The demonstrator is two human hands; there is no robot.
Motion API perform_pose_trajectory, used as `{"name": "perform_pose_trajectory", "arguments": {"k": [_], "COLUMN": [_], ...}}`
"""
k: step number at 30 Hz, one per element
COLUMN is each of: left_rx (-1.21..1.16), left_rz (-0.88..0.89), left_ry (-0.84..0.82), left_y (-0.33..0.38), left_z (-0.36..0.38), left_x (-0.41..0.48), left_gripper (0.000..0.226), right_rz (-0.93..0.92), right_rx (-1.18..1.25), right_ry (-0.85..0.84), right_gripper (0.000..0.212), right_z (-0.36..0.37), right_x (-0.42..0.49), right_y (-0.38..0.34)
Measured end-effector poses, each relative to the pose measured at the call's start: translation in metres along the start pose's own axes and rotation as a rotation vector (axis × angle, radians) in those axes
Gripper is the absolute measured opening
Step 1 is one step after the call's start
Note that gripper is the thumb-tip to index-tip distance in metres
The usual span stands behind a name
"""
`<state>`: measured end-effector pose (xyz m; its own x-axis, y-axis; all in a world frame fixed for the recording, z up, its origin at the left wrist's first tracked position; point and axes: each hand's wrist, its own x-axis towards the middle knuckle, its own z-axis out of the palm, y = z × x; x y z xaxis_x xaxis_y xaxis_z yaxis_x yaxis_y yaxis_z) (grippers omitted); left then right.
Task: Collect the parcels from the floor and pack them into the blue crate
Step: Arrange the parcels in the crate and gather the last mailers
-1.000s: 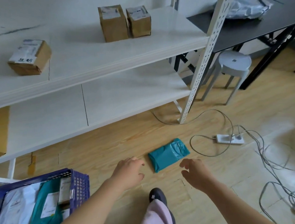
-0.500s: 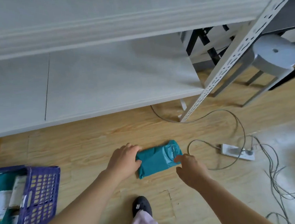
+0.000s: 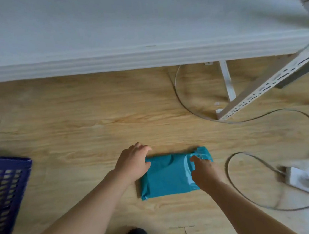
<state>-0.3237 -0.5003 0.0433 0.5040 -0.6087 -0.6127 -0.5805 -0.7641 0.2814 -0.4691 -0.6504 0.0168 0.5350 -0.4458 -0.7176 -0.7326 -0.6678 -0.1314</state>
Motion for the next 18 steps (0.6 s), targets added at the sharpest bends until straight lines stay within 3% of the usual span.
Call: {"name": "perform_pose_trajectory", "arguments": {"k": [8,13,18], "left_rx": [0.001,-0.003,-0.016], "left_rz": [0.023,-0.006,-0.032], "left_ry": [-0.032,-0.060,-0.048], "left_y": [-0.018,-0.031,-0.042], "left_z": [0.062,0.073,0.054], "left_x": [0.101,0.116,0.103], "left_gripper": [0.048,0.048,0.047], "right_rz": [0.005,0.069,0.086], "right_rx": [-0.102,-0.035,-0.009], "right_ry": [-0.087,-0.039,0.038], "right_gripper": [0.069,0.039,0.032], "right_z": [0.075,0.099,0.078], "right_x": [0.134,0.164,0.158], "right_y": [0.009,0.012,-0.008]}}
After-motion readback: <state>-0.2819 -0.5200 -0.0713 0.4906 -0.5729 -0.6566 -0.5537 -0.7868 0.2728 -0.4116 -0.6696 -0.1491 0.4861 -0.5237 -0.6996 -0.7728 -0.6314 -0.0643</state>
